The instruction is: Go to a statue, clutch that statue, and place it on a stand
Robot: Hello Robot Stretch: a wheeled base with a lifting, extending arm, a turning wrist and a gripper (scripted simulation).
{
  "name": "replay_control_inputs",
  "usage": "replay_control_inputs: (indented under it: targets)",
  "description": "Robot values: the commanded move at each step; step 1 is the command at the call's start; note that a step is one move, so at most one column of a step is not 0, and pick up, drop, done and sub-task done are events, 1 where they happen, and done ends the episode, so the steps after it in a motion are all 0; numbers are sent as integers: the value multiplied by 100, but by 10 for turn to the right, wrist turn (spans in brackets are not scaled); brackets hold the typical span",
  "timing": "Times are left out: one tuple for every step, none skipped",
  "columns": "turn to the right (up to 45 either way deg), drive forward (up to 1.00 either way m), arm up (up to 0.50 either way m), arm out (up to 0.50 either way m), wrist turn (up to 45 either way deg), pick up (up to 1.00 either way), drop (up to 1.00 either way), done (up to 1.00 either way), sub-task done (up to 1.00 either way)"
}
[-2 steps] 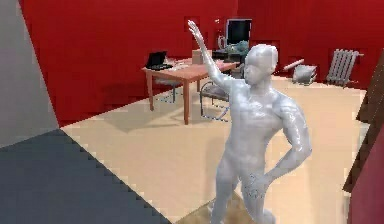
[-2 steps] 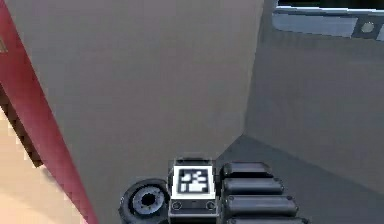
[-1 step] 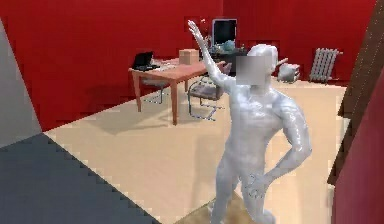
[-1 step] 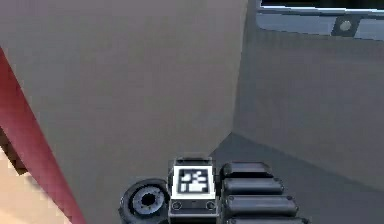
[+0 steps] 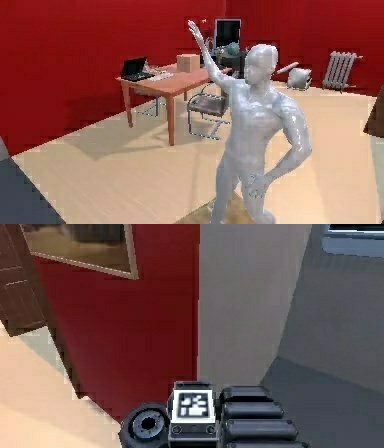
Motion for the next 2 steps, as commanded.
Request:
replay_control_inputs:
  targets:
    - [240,0,0,0,0,0,0,0,0]
    - [0,100,0,0,0,0,0,0,0]
